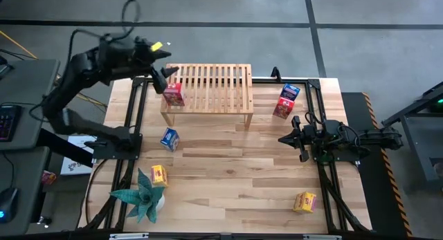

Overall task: Stack cereal on shelf
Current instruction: Put the red cereal box on the shelf aligned with the other red cereal box

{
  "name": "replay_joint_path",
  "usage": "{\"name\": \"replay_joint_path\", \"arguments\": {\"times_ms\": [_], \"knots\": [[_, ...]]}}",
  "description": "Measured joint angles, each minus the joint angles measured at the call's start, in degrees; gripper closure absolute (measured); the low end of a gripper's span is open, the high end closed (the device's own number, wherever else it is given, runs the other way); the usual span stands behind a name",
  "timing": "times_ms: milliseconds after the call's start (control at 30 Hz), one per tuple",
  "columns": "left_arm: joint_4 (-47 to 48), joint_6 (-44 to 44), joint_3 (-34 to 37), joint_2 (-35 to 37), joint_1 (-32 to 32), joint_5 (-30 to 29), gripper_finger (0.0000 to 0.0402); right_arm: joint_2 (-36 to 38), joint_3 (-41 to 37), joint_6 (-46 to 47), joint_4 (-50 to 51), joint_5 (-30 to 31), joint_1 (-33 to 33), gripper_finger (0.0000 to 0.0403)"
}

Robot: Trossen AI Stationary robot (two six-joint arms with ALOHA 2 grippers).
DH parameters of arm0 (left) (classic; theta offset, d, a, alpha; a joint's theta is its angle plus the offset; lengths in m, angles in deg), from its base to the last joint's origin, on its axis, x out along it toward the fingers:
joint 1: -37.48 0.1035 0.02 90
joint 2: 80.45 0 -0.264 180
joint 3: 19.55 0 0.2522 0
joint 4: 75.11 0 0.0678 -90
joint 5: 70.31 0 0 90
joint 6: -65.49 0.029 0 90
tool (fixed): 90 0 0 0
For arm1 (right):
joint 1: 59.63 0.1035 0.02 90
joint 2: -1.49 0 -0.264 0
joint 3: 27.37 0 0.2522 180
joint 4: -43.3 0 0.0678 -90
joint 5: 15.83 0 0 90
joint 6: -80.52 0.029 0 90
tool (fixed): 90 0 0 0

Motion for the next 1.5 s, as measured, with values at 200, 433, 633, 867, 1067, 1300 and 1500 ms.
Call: {"name": "replay_joint_path", "arguments": {"times_ms": [200, 433, 633, 867, 1067, 1300, 1500], "knots": [[-22.9, -0.7, 27.9, 14.0, -3.2, 1.1, 0.0139, 0.0, 0.0, 0.0, 0.0, 0.0, 0.0, 0.0403], [-55.6, -0.3, 52.6, 24.4, -5.4, 4.9, 0.014, 0.0, 0.0, -0.5, 0.0, 0.0, 0.0, 0.0403], [-68.6, -2.1, 59.6, 27.6, -6.9, 16.2, 0.014, 0.0, 0.0, 2.9, -3.5, 0.1, 0.0, 0.0403], [-69.7, -2.0, 60.1, 28.4, -9.4, 19.6, 0.014, 0.0, 0.0, 8.7, -24.5, 7.5, 0.0, 0.0403], [-69.7, -1.6, 60.1, 26.8, -11.1, 19.6, 0.014, -3.5, 0.2, 8.6, -33.1, 13.0, -0.2, 0.0403], [-69.8, -2.1, 60.1, 25.5, -12.4, 19.6, 0.014, -11.3, 14.8, 15.4, 3.3, 33.7, -1.8, 0.0353], [-71.0, -3.0, 60.1, 25.5, -12.4, 19.4, 0.014, -21.9, 27.0, 31.1, 38.8, 42.0, -4.0, 0.021]]}}
